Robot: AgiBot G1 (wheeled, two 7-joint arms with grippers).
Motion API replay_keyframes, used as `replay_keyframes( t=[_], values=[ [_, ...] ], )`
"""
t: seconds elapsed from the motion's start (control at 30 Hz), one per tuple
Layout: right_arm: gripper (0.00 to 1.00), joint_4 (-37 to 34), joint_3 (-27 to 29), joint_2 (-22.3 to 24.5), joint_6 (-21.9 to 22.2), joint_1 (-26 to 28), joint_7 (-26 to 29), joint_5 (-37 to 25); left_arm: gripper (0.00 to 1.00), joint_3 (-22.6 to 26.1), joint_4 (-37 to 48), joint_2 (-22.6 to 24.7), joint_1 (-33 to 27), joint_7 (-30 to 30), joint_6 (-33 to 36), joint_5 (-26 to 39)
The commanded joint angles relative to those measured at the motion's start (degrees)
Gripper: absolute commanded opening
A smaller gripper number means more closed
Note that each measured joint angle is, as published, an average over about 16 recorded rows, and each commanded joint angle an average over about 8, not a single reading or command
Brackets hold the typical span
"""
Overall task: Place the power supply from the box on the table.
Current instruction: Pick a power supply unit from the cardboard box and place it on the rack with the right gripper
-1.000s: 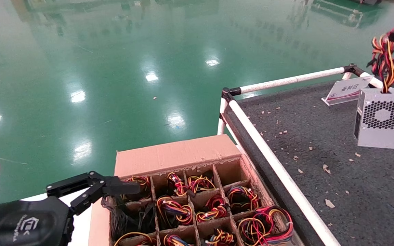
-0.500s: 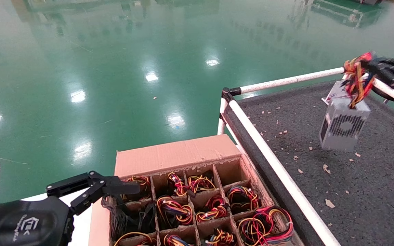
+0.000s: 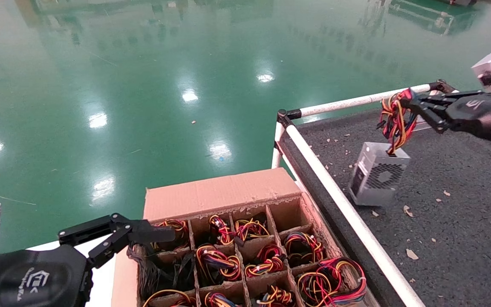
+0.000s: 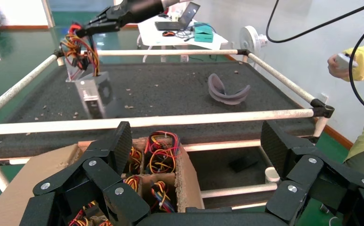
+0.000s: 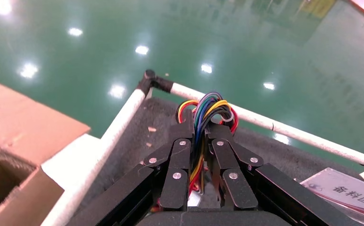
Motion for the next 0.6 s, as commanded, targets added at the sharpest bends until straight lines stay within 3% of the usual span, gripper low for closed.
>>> replay_keyframes(
  t=[0.03, 0.3, 0.6],
  values=[
    [0.00, 0.07, -0.35, -0.51, 0.55, -0.24, -0.40, -0.50, 1.00, 0.01, 0.00, 0.00, 0.00, 0.00, 0.00, 0.00],
    [0.00, 0.74, -1.68, -2.72, 3.97, 0.57, -2.43, -2.44, 1.00, 0.03, 0.00, -0.01, -0.01, 0.02, -0.01, -0.02],
    [0.00, 0.56, -1.46, -5.09, 4.48, 1.72, -2.95, -2.13, 1.00, 0.06, 0.00, -0.02, -0.01, 0.03, -0.03, -0.04]
  ],
)
